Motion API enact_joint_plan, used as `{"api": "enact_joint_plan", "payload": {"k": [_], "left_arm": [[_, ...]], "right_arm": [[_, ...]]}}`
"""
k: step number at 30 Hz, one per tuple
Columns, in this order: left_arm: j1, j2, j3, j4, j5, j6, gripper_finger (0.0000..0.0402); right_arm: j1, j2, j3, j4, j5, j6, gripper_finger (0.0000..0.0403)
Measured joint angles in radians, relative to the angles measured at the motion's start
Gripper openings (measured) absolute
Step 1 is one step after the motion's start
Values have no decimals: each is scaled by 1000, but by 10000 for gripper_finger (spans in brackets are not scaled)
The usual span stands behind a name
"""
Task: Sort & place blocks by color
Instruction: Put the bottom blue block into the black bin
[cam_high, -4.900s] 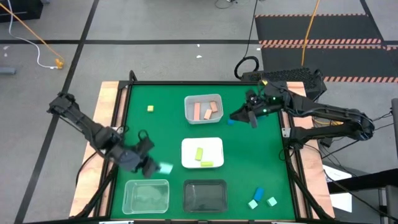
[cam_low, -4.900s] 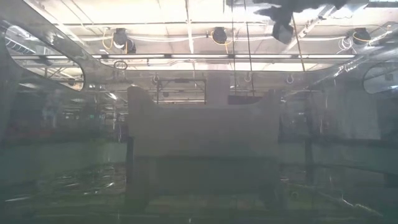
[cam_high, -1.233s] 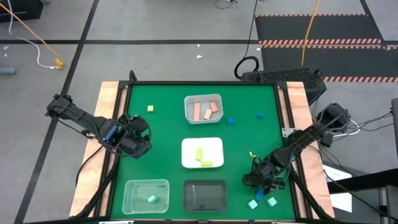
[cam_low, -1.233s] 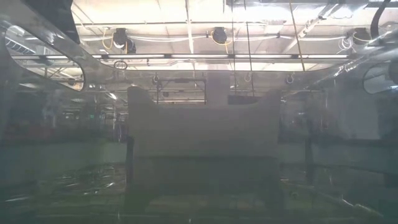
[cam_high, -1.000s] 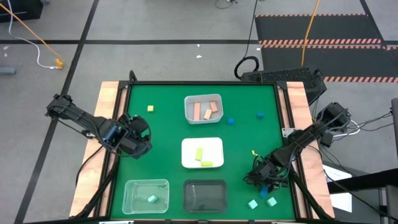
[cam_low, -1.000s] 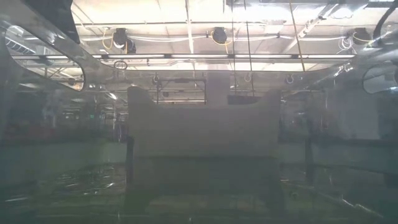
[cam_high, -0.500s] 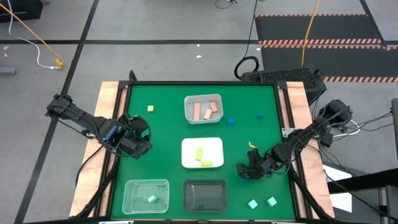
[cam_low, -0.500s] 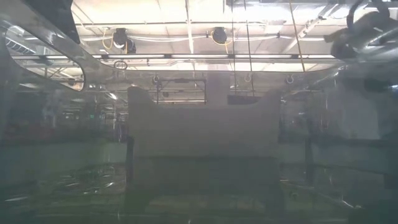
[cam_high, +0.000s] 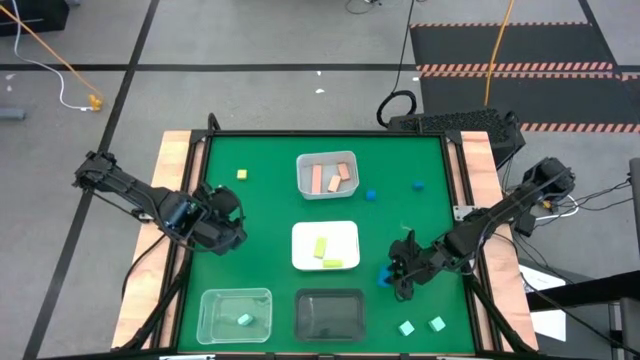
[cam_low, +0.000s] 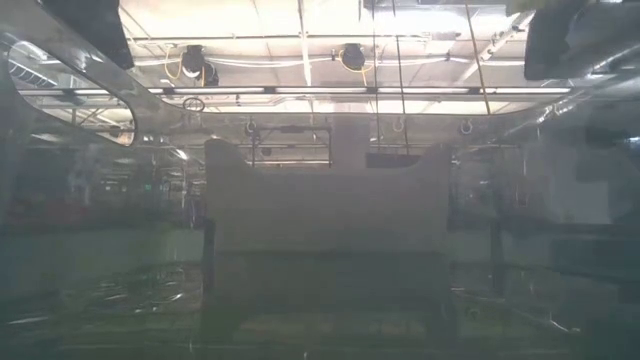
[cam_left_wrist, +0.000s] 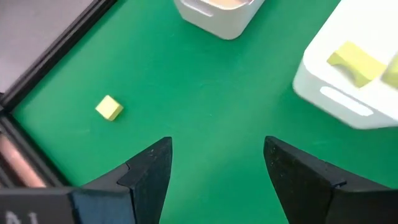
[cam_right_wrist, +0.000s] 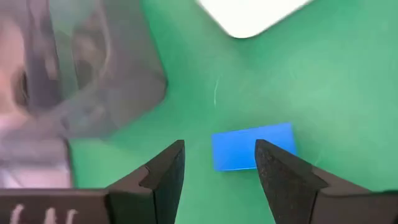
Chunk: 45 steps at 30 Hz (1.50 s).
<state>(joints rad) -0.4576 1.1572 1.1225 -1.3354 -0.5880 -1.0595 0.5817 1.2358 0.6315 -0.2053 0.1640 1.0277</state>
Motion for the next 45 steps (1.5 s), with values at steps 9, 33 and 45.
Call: {"api": "enact_joint_plan", "payload": {"k": [9, 33, 45], "left_arm": [[0, 0, 0, 148, -1, -175, 255], [93, -19, 0, 284, -40, 579, 255], [234, -127, 1, 156, -37, 866, 255]], "right_arm": [[-48, 6, 1, 13, -85, 250, 187], [-98, 35, 3, -67, -159, 1288, 187], [-163, 139, 23, -28, -244, 1347, 187]]}}
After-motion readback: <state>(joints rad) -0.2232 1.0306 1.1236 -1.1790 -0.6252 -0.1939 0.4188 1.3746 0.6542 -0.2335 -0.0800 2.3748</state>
